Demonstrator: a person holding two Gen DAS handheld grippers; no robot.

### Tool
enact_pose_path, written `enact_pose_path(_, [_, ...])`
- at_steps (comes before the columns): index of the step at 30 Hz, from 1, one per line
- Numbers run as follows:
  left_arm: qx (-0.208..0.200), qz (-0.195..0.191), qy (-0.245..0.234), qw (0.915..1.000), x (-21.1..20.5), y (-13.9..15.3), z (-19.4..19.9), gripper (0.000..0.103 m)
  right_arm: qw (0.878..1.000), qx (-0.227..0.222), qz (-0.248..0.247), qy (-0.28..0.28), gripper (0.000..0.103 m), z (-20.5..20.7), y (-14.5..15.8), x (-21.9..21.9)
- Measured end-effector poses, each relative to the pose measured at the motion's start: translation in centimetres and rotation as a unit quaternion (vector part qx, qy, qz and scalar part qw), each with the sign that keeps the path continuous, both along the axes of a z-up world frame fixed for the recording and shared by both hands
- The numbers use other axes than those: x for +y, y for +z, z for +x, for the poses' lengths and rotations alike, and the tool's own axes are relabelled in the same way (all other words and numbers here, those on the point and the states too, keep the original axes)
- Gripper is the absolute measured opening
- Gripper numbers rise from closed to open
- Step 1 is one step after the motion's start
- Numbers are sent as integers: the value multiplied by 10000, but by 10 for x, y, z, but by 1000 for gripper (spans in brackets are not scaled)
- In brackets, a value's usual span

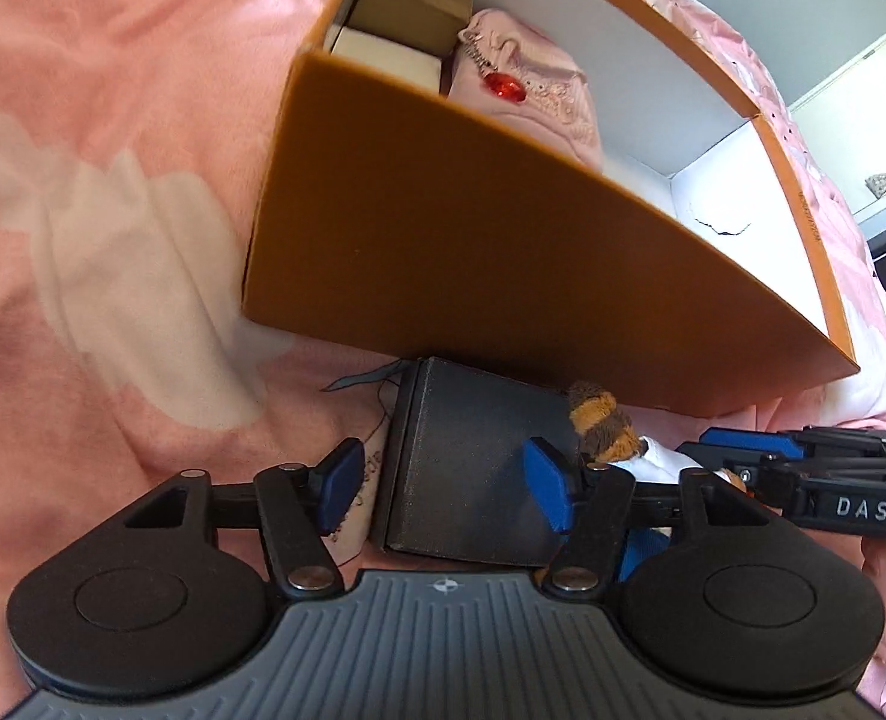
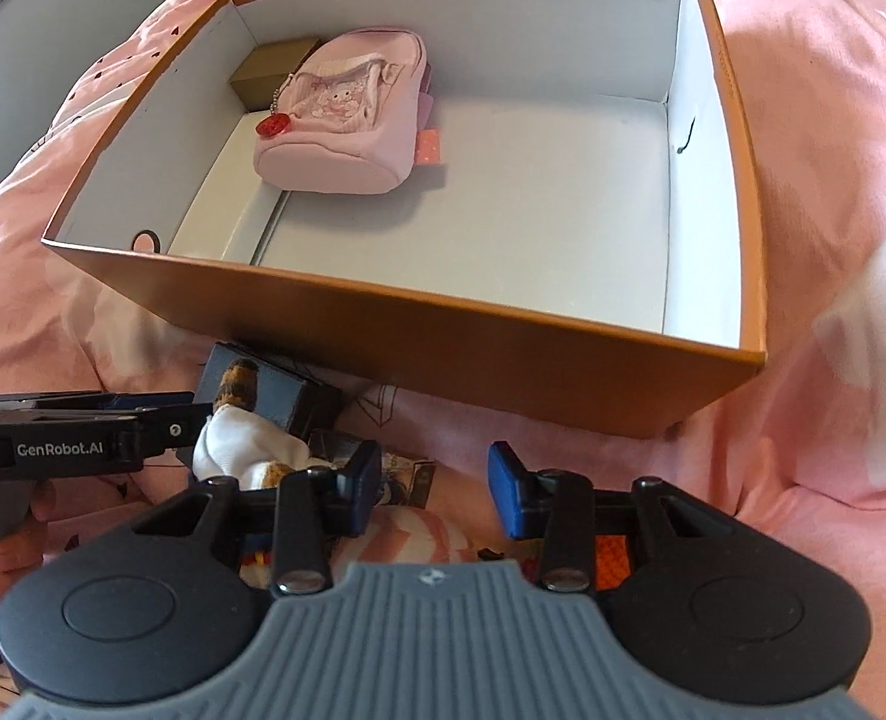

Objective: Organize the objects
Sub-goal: 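Grasp black square box with left gripper while right gripper grasps PHOTO CARD box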

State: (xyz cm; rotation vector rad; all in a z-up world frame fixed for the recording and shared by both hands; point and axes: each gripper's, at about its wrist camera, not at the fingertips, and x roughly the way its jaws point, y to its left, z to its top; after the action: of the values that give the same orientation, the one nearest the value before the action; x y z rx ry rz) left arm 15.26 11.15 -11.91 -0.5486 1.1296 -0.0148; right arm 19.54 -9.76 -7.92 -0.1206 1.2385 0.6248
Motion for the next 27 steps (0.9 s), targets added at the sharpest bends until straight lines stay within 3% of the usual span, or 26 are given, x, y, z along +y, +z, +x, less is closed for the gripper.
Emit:
enact_pose_path(4, [72, -409, 22, 9991, 0, -14, 8, 86, 9999, 101, 56, -14, 43, 2, -7, 1])
enact_pose_path(7, [145, -585, 54, 9982, -2, -22, 14, 86, 9998, 182, 65, -23, 43, 5, -12, 2])
enact_pose_path(10, [152, -624, 85, 9979, -1, -22, 13, 81, 9997, 235, 80, -66, 43, 8, -16, 2])
enact_pose_path(14, [92, -569, 194, 9981, 1, -12, 5, 63, 9987, 449, 207, -118, 43, 12, -21, 0])
enact_pose_path(22, [-193, 32, 140, 9997, -9, 27, -25, 45, 9937, 1004, 477, -137, 42, 9, -29, -2])
enact_pose_path(27, [-226, 453, 333, 9982, -1, 51, -54, 44, 9954, 866, 389, 126, 42, -1, -25, 6])
